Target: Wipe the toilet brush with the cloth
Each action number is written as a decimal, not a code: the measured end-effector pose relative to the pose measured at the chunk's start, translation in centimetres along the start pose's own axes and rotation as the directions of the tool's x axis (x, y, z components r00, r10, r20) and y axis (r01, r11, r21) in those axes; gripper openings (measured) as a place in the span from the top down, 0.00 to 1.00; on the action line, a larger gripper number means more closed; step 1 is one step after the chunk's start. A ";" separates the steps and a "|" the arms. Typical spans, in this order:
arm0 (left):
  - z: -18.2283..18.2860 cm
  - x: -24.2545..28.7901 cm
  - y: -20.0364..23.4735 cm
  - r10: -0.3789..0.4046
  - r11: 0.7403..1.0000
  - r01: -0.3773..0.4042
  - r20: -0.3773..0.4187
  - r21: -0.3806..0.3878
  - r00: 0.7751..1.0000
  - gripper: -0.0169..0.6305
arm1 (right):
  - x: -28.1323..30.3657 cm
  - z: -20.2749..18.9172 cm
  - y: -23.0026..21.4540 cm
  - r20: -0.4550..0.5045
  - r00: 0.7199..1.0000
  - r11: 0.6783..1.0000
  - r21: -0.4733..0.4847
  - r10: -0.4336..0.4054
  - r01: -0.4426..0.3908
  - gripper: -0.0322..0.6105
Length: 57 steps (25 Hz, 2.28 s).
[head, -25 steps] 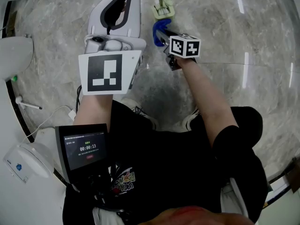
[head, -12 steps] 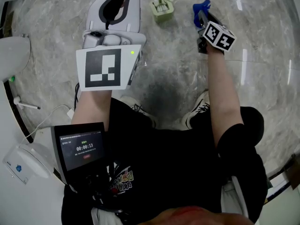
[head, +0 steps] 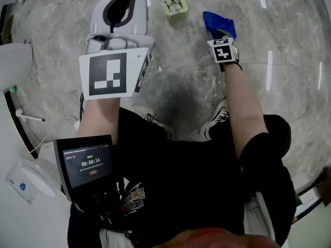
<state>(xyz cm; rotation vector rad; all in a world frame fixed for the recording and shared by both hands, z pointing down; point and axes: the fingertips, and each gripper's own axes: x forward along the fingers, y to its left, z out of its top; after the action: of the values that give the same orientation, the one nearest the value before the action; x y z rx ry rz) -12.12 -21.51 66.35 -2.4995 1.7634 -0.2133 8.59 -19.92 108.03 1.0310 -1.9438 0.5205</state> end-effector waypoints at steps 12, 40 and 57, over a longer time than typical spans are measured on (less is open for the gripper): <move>0.0 0.0 -0.1 0.003 1.000 -0.003 -0.006 -0.008 1.000 0.97 | 1.1 -4.9 2.8 -0.099 0.993 0.997 0.018 0.072 -0.070 0.80; 0.0 0.7 0.4 0.006 0.998 -0.006 -0.005 -0.062 1.000 0.97 | -2.8 6.9 4.4 0.251 0.967 0.998 -0.046 0.045 -0.035 0.59; 0.0 0.1 0.3 0.021 0.992 -0.023 -0.020 -0.125 1.000 0.97 | -19.1 27.1 -2.1 0.698 0.714 0.984 0.155 -0.047 -0.087 0.68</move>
<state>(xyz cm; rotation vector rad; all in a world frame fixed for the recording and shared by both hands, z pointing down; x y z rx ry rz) -12.42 -21.70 66.33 -2.5691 1.8656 -0.1284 2.63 -30.54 77.08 1.4773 -2.6144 0.3322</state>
